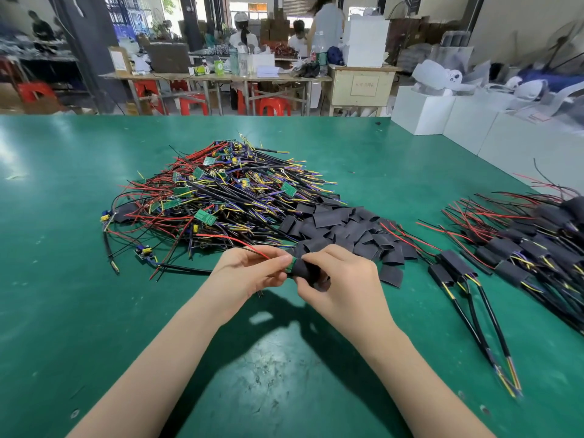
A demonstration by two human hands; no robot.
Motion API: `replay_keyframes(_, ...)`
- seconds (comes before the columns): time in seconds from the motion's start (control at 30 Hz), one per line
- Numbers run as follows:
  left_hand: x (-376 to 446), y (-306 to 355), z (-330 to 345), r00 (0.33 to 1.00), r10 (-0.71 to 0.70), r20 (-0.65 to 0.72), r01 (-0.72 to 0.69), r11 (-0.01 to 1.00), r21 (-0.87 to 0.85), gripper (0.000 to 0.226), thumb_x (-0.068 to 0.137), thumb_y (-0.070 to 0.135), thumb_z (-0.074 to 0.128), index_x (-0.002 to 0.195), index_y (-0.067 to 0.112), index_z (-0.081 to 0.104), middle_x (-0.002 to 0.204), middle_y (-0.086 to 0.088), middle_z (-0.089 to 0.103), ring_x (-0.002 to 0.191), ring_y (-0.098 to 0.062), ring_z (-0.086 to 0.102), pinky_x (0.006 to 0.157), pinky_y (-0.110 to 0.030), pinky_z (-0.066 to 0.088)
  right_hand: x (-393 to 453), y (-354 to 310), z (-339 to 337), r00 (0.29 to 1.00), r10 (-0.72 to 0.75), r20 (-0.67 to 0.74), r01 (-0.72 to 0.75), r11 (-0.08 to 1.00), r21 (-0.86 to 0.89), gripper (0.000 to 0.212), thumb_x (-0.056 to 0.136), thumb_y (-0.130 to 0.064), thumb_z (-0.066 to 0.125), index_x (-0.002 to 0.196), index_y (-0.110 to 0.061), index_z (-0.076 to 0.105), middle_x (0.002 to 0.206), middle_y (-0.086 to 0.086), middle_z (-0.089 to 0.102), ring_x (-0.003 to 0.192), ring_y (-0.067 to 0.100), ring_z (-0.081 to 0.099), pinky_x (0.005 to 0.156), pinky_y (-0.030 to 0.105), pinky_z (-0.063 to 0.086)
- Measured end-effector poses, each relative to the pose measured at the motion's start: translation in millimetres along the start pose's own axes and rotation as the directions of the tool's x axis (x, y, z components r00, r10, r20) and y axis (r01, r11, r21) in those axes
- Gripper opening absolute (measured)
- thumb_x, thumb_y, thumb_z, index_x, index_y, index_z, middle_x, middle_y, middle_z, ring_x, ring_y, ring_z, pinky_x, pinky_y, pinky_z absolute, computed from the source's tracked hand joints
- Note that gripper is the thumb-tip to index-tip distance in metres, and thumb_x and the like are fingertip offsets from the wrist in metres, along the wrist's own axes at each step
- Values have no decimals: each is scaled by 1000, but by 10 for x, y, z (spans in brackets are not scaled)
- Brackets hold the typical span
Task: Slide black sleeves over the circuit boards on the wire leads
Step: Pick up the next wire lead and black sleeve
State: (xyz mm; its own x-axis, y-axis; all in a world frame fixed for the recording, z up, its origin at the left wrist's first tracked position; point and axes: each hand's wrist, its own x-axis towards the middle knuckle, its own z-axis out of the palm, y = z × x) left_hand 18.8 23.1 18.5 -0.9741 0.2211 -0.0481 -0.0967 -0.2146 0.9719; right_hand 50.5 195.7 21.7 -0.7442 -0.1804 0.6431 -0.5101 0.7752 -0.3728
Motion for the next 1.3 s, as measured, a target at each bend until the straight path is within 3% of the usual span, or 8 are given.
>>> replay_keyframes(0.33, -4, -4, -46, 998, -22, 64, 18, 998, 65, 13, 65, 19, 79, 75, 12, 77, 74, -10, 70, 64, -15, 66, 64, -21, 54, -29, -45, -7, 998, -27, 58, 25, 999, 40, 19, 74, -18, 70, 92, -12, 70, 80, 2, 62, 58, 22, 56, 55, 35, 51)
replay_keyframes(0.5, -10, 2, -17, 989, 144, 25, -146, 967, 209, 8, 74, 5, 78, 74, 13, 75, 68, -9, 70, 62, -17, 67, 61, -20, 53, -3, -17, -15, 994, 62, 92, -62, 998, -5, 19, 69, -20, 71, 88, -14, 71, 78, 4, 62, 65, 28, 60, 60, 39, 52)
replay_keyframes(0.7, -40, 50, 12, 949, 309, 66, -313, 887, 341, 9, 76, -6, 75, 82, 0, 72, 69, -12, 70, 61, -15, 64, 61, -18, 51, 0, 1, 0, 990, 120, 72, -119, 993, -22, 11, 68, -24, 62, 74, -16, 68, 67, 3, 56, 62, 26, 55, 56, 37, 49)
replay_keyframes(1.07, -41, 0, 24, 980, 198, 32, -199, 939, 281, 9, 74, -6, 76, 81, -7, 70, 63, -15, 69, 57, -18, 68, 56, -19, 52, -45, 8, 55, 998, 3, 63, -3, 1000, -5, 17, 71, -17, 69, 87, -12, 70, 78, 2, 63, 65, 24, 61, 56, 37, 52)
replay_keyframes(1.2, -25, 50, -36, 947, 298, 122, -321, 850, 417, 9, 75, -3, 77, 82, 0, 73, 70, -13, 71, 63, -16, 66, 61, -21, 51, 15, 76, 3, 992, 49, 116, -60, 994, 94, 24, 67, -22, 78, 91, -20, 74, 78, -3, 66, 67, 15, 61, 63, 35, 53)
replay_keyframes(1.3, -26, 114, -98, 881, 405, 246, -474, 738, 481, 13, 75, -3, 78, 86, 2, 75, 84, -11, 72, 77, -22, 69, 74, -27, 55, 54, 168, -65, 979, 99, 180, -112, 992, 62, 34, 67, -40, 80, 99, -32, 73, 87, -14, 68, 73, 6, 54, 71, 29, 48)
